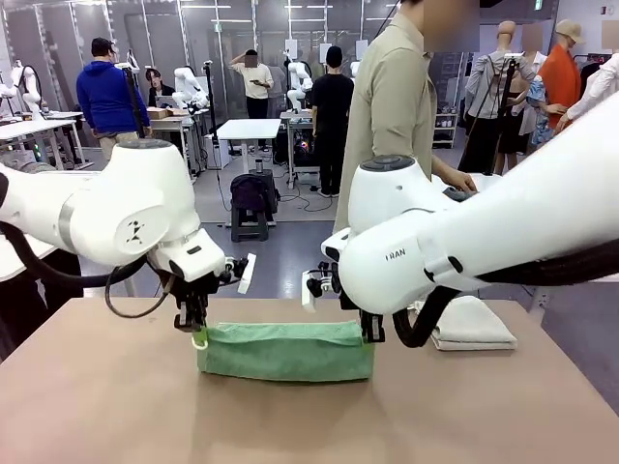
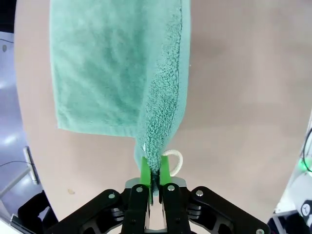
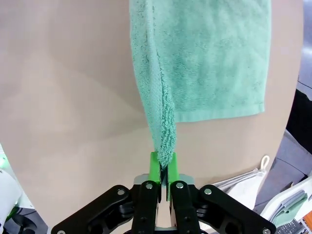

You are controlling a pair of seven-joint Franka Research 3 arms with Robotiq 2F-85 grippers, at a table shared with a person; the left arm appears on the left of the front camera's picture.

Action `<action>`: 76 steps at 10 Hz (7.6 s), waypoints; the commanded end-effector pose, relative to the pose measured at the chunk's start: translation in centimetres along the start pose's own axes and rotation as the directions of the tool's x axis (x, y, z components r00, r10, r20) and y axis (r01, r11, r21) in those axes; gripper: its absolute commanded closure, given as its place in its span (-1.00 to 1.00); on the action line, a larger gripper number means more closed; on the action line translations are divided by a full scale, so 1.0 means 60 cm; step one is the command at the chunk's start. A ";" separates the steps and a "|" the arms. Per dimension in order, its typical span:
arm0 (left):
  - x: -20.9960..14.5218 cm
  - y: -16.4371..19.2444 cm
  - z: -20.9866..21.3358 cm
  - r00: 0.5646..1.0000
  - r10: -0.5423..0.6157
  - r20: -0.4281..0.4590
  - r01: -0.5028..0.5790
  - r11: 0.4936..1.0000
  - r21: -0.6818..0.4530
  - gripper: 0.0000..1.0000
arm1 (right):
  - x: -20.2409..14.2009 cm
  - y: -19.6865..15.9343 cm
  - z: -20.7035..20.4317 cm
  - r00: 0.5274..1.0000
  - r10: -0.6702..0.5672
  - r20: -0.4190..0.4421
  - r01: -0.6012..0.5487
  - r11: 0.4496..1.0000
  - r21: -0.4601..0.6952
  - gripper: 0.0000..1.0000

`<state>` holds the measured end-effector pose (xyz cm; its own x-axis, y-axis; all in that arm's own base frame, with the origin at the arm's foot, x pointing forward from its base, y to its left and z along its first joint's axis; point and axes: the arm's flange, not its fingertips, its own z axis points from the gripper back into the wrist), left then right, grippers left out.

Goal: Fold the towels and place them in the basket.
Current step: When a person lays out a Towel with hook on the table, fold it in half twice.

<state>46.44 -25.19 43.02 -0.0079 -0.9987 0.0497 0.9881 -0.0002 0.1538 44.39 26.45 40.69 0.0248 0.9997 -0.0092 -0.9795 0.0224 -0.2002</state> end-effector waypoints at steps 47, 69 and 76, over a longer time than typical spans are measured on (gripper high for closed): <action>-0.121 0.189 0.033 0.992 0.065 0.104 -0.052 0.990 -0.130 -0.41 | 0.005 -0.167 0.032 0.966 -0.245 0.085 0.233 0.964 0.125 -0.73; -0.412 0.091 0.001 0.508 0.127 0.852 -0.013 0.990 -0.140 -0.41 | -0.041 -0.163 -0.080 0.064 -0.997 -0.039 0.945 0.048 0.323 -0.74; -0.412 0.091 0.001 0.508 0.127 0.852 -0.013 0.990 -0.140 -0.41 | -0.024 -0.205 -0.176 -0.075 -0.993 -0.087 0.972 -0.092 0.218 -0.74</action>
<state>52.43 -0.46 42.67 -0.0070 -0.4466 0.8947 1.0000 -0.0012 0.0072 57.90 23.75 32.98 0.9922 -0.0530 0.1127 0.0233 0.9680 0.2497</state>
